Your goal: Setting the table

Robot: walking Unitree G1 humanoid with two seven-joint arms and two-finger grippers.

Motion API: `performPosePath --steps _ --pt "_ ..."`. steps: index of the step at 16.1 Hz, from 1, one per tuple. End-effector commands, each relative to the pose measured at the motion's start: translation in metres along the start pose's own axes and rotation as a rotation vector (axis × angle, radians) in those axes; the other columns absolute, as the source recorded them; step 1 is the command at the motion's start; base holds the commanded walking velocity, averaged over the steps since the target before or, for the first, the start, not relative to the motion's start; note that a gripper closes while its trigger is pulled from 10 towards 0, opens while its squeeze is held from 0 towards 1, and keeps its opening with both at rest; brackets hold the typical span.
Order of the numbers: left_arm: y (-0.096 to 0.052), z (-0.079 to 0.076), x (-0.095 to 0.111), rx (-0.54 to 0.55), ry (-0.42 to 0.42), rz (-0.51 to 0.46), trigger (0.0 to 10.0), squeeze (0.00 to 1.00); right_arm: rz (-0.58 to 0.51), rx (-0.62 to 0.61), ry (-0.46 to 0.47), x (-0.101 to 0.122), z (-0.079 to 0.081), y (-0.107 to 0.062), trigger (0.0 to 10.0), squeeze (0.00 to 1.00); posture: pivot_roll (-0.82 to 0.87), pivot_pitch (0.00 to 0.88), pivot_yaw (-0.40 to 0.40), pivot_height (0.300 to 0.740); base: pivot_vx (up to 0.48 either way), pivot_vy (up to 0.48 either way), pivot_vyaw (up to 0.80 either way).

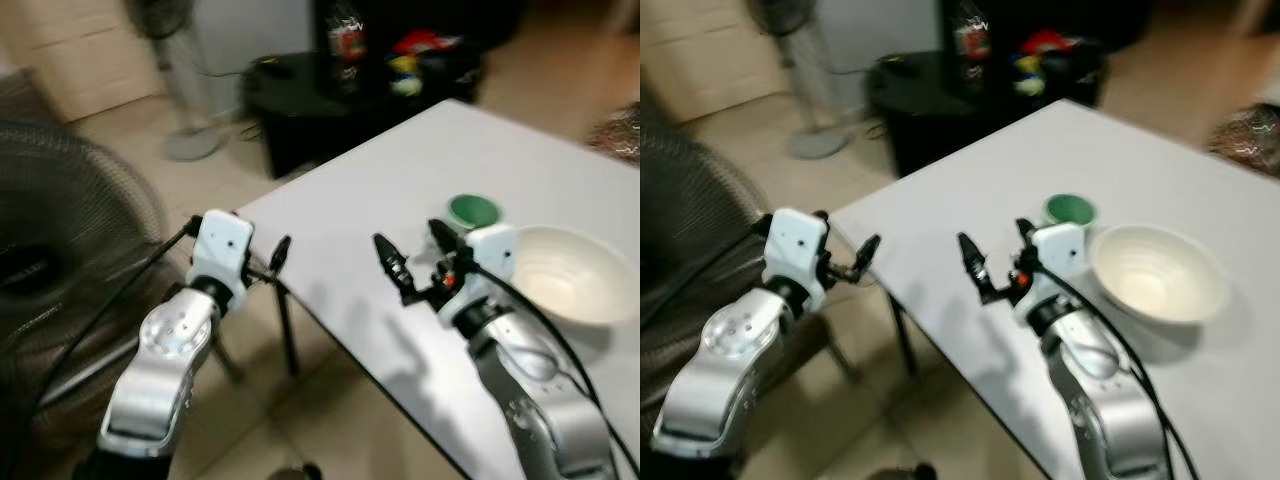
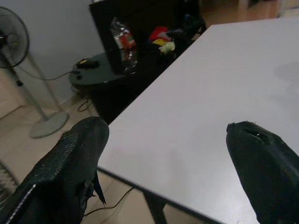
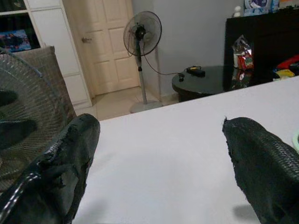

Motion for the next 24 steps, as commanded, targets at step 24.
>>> performPosePath --steps 24 --pt "-0.005 -0.006 -0.003 0.023 -0.004 -0.010 10.0 0.00 0.100 -0.049 -0.011 -0.032 -0.012 0.003 10.0 1.00 0.06 0.000 0.028 0.740 0.000 0.037 0.75"
Point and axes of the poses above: a point about 5 cm out from each wrist's last joint towards the gripper, its own y axis pointing out of the wrist towards the gripper, its own x axis along the axis of the wrist's last joint, z = x × y, the point moved 4 cm from there along y, pointing out of the wrist towards the gripper, and after that the axes turned 13 degrees about -y, right-handed, at the moved point
